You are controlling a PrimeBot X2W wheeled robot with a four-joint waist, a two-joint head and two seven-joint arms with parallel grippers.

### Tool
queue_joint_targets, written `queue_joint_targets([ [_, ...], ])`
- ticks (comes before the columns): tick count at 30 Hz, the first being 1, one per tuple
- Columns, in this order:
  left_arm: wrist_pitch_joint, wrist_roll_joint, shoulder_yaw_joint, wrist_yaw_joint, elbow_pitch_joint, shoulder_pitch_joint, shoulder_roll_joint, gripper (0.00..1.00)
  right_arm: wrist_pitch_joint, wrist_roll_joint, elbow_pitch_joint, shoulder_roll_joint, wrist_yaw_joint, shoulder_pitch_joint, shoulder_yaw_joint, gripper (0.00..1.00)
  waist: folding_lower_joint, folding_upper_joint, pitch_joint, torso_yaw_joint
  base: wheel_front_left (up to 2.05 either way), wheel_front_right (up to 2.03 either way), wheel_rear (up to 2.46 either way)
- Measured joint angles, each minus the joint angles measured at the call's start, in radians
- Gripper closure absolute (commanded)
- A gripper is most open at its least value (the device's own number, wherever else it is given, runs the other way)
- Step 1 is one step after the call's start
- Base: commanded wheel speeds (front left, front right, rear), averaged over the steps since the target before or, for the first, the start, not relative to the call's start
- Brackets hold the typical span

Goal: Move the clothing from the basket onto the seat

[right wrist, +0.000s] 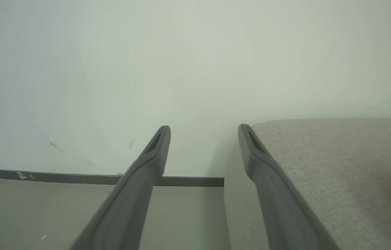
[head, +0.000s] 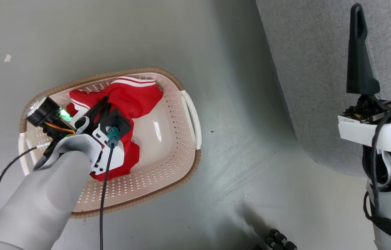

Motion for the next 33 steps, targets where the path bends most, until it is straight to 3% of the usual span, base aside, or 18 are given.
queue_joint_targets([
  [9, -0.095, -0.074, 0.081, 0.081, -0.120, 0.092, 0.014, 1.00, 0.000, -0.047, 0.051, -0.001, 0.000, 0.000, 0.016, 0.00, 0.0000, 0.0000, -0.068, 0.058, 0.00, 0.00, 0.00],
  [16, -0.154, -0.147, 0.162, 0.118, -0.232, 0.117, 0.021, 1.00, 0.000, -0.074, 0.091, -0.007, 0.000, 0.002, 0.033, 0.00, 0.0000, 0.0000, -0.126, 0.102, 0.00, 0.00, 0.00],
  [33, -0.183, -0.213, 0.240, 0.144, -0.492, 0.220, 0.071, 1.00, 0.000, -0.097, 0.216, -0.102, 0.000, 0.033, 0.103, 0.00, 0.0000, 0.0000, -0.288, 0.194, 0.00, 0.00, 0.00],
])
